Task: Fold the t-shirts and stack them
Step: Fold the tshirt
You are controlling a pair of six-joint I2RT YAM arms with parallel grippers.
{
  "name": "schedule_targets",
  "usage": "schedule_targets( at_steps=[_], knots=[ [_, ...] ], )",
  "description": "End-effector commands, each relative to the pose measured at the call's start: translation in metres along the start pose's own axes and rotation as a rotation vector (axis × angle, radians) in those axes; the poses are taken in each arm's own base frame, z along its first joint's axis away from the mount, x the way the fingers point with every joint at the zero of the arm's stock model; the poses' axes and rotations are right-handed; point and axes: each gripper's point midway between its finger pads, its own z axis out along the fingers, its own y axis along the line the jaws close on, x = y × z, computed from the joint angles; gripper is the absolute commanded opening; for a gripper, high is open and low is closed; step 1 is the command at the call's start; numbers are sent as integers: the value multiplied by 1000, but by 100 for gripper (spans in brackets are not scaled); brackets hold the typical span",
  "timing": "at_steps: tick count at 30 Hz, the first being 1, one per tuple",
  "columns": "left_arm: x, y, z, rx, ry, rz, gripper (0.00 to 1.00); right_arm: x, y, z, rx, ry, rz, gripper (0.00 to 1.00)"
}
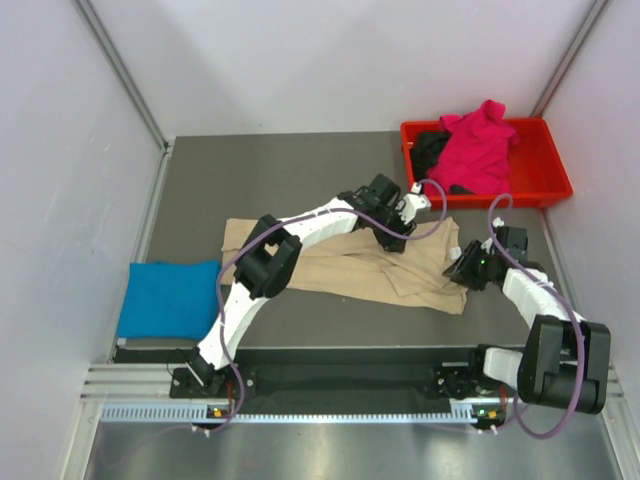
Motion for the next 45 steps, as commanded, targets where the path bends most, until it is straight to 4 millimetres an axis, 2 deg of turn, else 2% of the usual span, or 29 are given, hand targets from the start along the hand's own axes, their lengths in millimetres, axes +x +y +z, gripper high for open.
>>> schedule_targets(
  at_steps=[1, 4, 7, 12, 13, 16, 18, 22, 25, 28, 32, 35, 36, 39, 42, 44, 45],
  knots=[
    [-36, -1, -10, 38, -79, -13, 43, -13, 13, 5, -53, -52, -21, 31],
    [-18, -13, 1, 76, -38, -24, 41, -12, 11, 9, -51, -45, -17, 30],
    [-12, -15, 4, 81, -31, -18, 40, -10, 11, 13, -53, -33, -10, 30],
    [-30, -20, -1, 93, -70, -4, 44, -8, 17, 18, -81, -13, -10, 29],
    [-39, -18, -4, 87, -90, 6, 44, -8, 17, 19, -80, -11, -7, 29],
    [-49, -16, -4, 78, -105, 16, 45, -7, 17, 20, -82, -12, -4, 22],
    [-46, -13, 0, 71, -97, 14, 44, -6, 16, 20, -79, 0, 3, 23],
    [-34, -8, 10, 59, -73, 9, 42, -4, 9, 17, -36, -6, 6, 35],
    [-24, -6, 14, 62, -48, 9, 40, -3, 4, 12, -3, -16, 9, 40],
    [-15, 0, 17, 31, -30, 16, 42, -1, 3, 9, 6, -23, 12, 41],
    [-14, 13, 18, -35, -28, 46, 45, 1, 3, 9, 5, -23, 17, 41],
    [-14, 12, 19, -36, -28, 48, 45, 5, 2, 13, 8, -10, 17, 41],
    [-12, 10, 20, -28, -22, 48, 44, 6, 3, 15, 3, -3, 15, 40],
    [-7, -3, 20, 13, -9, 51, 29, 8, 8, 21, -19, 12, 18, 36],
    [-8, -19, 14, 70, -7, 51, 8, 7, 14, 23, -29, 19, 13, 28],
    [-15, -24, 7, 85, -22, 50, 0, 2, 16, 21, -28, 7, 1, 19],
    [-17, -25, 6, 90, -24, 49, 0, 0, 15, 20, -18, -2, -1, 15]
  ],
)
